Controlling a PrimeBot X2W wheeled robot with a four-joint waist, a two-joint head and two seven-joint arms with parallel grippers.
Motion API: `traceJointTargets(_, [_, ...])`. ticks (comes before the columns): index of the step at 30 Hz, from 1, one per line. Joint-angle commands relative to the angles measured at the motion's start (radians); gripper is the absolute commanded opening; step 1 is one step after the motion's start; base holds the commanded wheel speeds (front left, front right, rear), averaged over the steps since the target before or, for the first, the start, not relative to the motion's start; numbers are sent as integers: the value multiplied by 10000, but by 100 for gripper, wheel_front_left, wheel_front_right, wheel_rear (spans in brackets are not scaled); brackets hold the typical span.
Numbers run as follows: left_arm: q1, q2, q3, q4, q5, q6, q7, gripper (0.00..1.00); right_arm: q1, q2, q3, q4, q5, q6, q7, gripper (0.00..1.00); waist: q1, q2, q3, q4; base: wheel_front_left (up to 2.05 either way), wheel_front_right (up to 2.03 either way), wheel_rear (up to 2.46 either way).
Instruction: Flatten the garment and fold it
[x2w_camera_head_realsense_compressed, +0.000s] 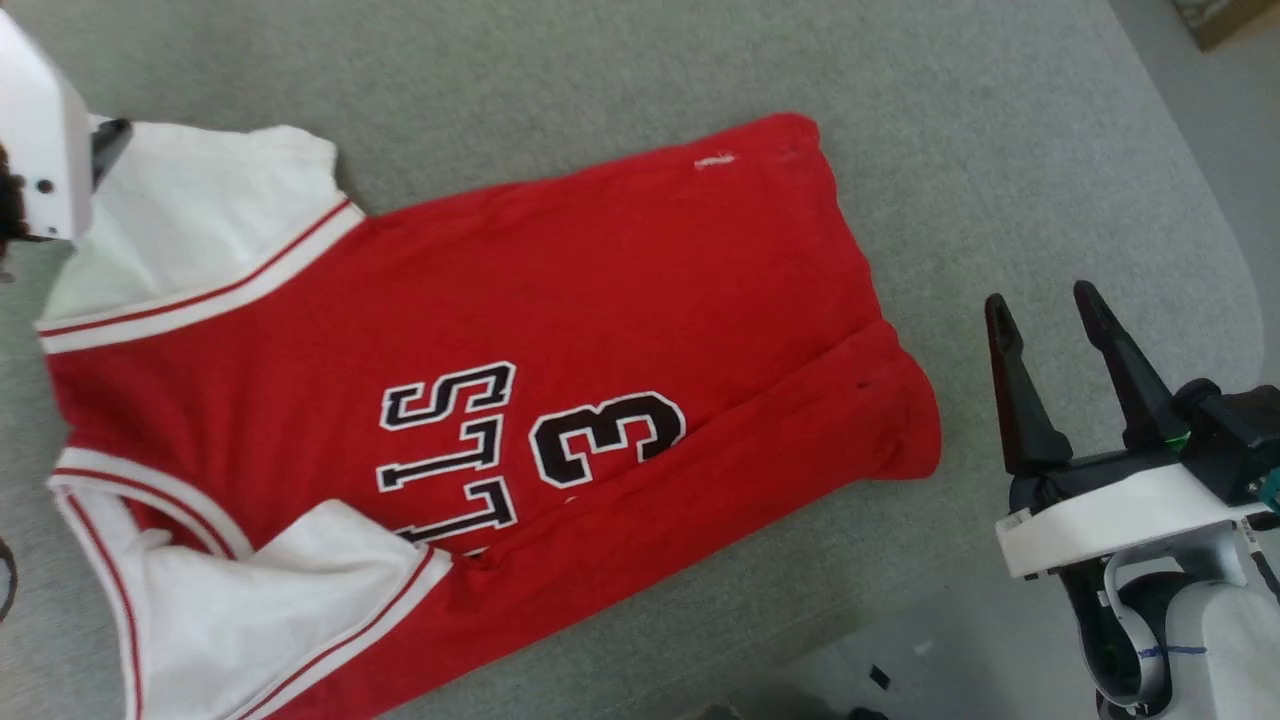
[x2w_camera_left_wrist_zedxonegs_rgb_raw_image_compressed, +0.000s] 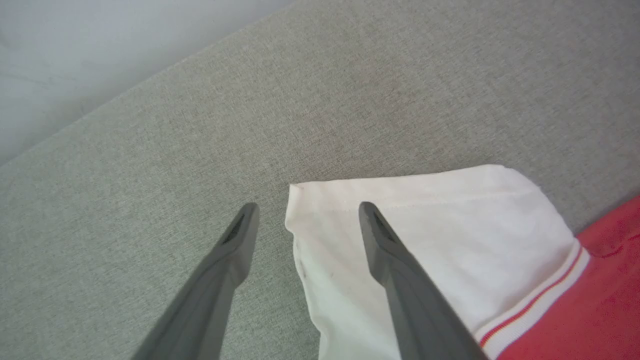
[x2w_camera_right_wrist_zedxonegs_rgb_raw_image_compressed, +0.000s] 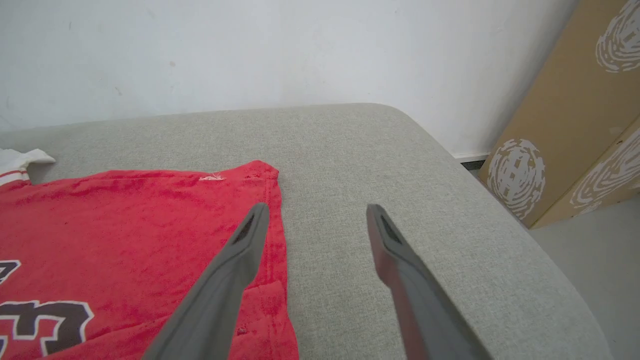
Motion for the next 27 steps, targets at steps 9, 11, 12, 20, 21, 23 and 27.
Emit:
traceJointTargets(9, [21,389,-313,672,128,48,699,100,-49,34,231,-244,190,-19,-42,100,-2,0,587,-590,0,0,0])
traceJointTargets(11, [156,467,-378,640,41,-59,869,100,12,34,232,-267,215,-19,-23,100,-2,0,632,-599,0,0,0])
traceJointTargets(12, [201,502,-400,605,-16,-136,919,100,35,35,208,-276,197,-19,3,100,-2,0,666,-600,0,0,0])
traceJointTargets(20, [215,449,-283,-134,-168,-382,53,0,-28,35,151,-749,-445,-19,397,100,-2,0,705,-183,0,0,0])
traceJointTargets(21, [169,418,-280,-187,-53,-362,-210,0,-59,35,163,-810,-464,-19,510,100,-2,0,645,-82,0,0,0])
traceJointTargets(23, [100,316,-248,-213,116,-314,-754,0,-175,19,291,-902,-408,-19,824,100,-2,0,474,143,0,0,0])
traceJointTargets(27, [58,23,-269,-314,339,-381,-1832,0,-681,-684,617,-1001,44,-19,1863,100,-2,0,94,660,0,0,0])
